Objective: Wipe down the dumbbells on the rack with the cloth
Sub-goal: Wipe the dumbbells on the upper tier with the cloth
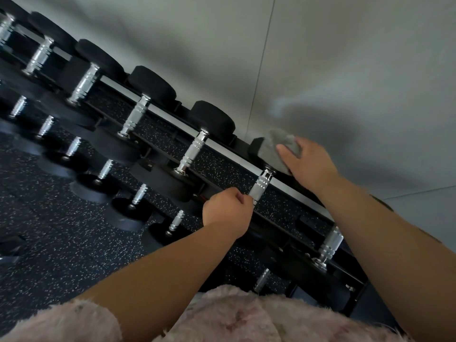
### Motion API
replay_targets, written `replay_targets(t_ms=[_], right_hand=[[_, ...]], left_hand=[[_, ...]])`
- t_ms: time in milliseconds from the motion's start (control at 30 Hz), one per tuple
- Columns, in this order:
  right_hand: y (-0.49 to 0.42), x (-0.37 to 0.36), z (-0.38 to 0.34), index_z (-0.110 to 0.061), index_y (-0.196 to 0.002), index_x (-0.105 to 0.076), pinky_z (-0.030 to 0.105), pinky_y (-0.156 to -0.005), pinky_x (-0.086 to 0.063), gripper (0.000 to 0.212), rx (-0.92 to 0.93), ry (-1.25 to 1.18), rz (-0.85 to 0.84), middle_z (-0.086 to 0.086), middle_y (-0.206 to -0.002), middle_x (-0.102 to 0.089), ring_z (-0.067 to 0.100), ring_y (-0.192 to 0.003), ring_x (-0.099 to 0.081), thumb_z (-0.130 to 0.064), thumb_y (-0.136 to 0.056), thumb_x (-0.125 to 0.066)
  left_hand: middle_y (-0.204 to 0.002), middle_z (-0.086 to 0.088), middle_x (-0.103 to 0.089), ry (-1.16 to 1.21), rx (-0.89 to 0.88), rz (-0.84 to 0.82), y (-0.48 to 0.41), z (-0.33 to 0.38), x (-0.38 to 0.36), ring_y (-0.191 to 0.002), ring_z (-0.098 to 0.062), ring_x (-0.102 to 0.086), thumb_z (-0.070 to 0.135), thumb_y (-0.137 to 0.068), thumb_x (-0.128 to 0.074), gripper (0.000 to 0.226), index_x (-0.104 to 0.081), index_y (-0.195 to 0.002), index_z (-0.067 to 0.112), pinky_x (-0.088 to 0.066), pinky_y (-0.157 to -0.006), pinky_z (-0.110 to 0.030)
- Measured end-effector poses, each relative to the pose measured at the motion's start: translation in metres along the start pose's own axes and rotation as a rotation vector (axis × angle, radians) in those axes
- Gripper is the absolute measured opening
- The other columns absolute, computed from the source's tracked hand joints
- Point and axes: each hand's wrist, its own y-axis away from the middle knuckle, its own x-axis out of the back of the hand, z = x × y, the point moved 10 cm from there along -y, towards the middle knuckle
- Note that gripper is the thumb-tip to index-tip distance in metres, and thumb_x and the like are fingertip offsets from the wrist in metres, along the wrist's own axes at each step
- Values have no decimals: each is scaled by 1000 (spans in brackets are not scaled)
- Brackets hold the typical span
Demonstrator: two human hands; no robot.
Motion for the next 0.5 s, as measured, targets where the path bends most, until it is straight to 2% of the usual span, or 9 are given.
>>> replay_targets(t_ms=[100, 200, 267, 333, 400, 500], right_hand=[[7, 2, 22, -26, -85, -55, 31, -61, -53, 43, -94, -31, 21, -1, -76, -64, 21, -67, -66, -63, -102, -39], [-21, 1, -2, -16, -86, -55, 32, -69, -42, 49, -60, 149, 26, 5, -76, -58, 32, -78, -62, -53, -107, -32], [-40, -6, -32, -17, -85, -56, 32, -71, -39, 47, 4, 227, -16, 5, -77, -56, 31, -83, -60, -52, -107, -34], [-50, -15, -52, -21, -87, -56, 31, -72, -40, 43, 59, 286, -67, -2, -76, -54, 25, -83, -57, -59, -102, -42], [-50, -20, -58, -25, -97, -61, 31, -71, -43, 44, 90, 307, -91, -5, -82, -58, 22, -85, -60, -67, -95, -51], [-31, -11, -41, -30, -117, -64, 27, -67, -45, 45, 64, 134, -52, -11, -88, -62, 13, -81, -62, -66, -93, -59]], left_hand=[[-66, 2, -65, 8, 2, 10, -1, -1, 1, -62, -19, -61, 42, -95, -48, 32, -61, -77, 20, -42, -56, -29], [-66, 2, -66, 19, 5, 13, -3, -2, 1, -63, -20, -62, 42, -95, -49, 32, -61, -77, 19, -43, -57, -29], [-66, 1, -66, 29, 5, 14, -2, -2, 1, -63, -20, -63, 42, -95, -49, 32, -61, -77, 19, -45, -57, -30], [-66, 1, -66, 33, 8, 21, -1, -2, 2, -63, -20, -62, 42, -94, -49, 31, -61, -77, 19, -43, -55, -29], [-66, 2, -65, 31, 15, 30, -1, -2, 3, -62, -19, -61, 43, -94, -49, 32, -61, -77, 19, -39, -54, -28], [-66, 2, -66, 32, 14, 27, -2, -3, 2, -63, -20, -63, 44, -94, -49, 32, -62, -78, 20, -42, -53, -29]])
